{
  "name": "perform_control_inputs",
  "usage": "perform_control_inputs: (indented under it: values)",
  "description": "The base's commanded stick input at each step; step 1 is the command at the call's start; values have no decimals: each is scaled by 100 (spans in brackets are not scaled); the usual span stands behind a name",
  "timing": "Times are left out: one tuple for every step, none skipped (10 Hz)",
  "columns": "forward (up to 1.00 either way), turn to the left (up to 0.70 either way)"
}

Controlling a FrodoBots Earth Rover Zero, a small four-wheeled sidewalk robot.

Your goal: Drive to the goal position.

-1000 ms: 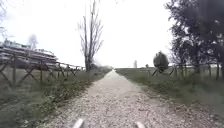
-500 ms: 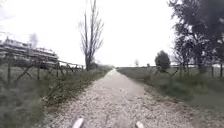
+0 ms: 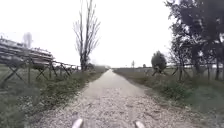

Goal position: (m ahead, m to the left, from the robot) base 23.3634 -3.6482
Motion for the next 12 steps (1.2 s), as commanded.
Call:
perform_control_inputs:
  values:
    - [49,0]
    - [49,0]
    - [49,0]
    - [49,0]
    - [50,0]
    - [50,0]
    - [50,0]
    - [50,0]
    - [50,0]
    - [50,0]
    - [50,0]
    - [50,0]
